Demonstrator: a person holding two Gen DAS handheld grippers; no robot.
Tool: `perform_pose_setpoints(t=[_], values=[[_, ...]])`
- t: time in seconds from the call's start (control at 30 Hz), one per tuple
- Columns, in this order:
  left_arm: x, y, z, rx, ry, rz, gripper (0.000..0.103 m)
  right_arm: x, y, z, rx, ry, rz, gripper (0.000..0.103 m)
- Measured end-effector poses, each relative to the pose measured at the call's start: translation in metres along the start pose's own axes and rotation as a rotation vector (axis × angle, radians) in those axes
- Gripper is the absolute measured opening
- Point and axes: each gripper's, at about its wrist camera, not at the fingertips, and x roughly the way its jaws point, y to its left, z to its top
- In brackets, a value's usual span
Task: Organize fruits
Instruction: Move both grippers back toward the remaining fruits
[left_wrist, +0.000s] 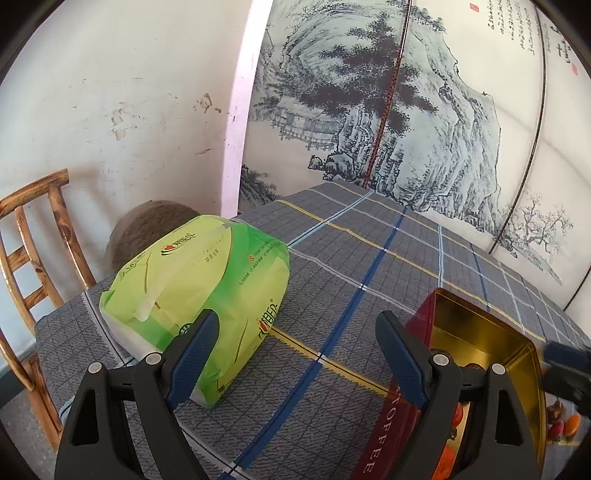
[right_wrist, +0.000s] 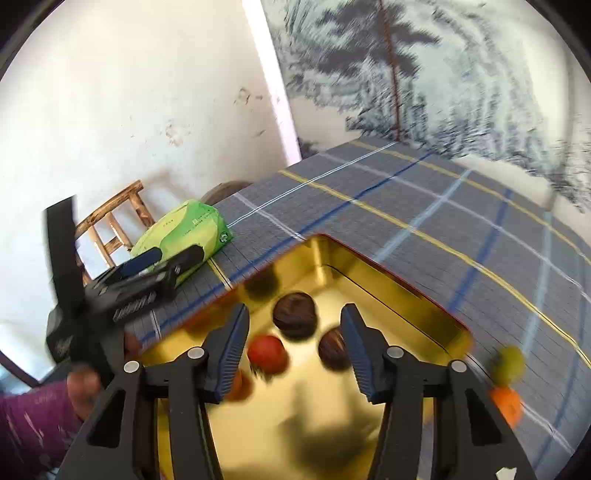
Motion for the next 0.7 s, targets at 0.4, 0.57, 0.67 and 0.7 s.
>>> perform_pose_setpoints(t=[0.4, 0.57, 0.67, 0.7], values=[[0.004, -0.001, 0.0, 0.0, 0.025, 0.034, 0.089, -0.151, -0.086, -0.142, 0.101, -0.104, -0.464, 0.066], [0.007, -0.004, 0.001, 0.023, 0.045, 0.061, 0.09, -0.196, -0.146, -0.194, 0.268, -0.07, -0.588, 0.066], [0.004, -0.012, 0.001, 0.075, 0.042, 0.102, 0.09, -0.217, -0.18, -0.223, 0.354, -0.055, -0.654, 0.066], [0.002, -0.017, 0.002, 0.097, 0.034, 0.126, 0.09, -0.224, -0.19, -0.232, 0.379, -0.046, -0.672, 0.066]])
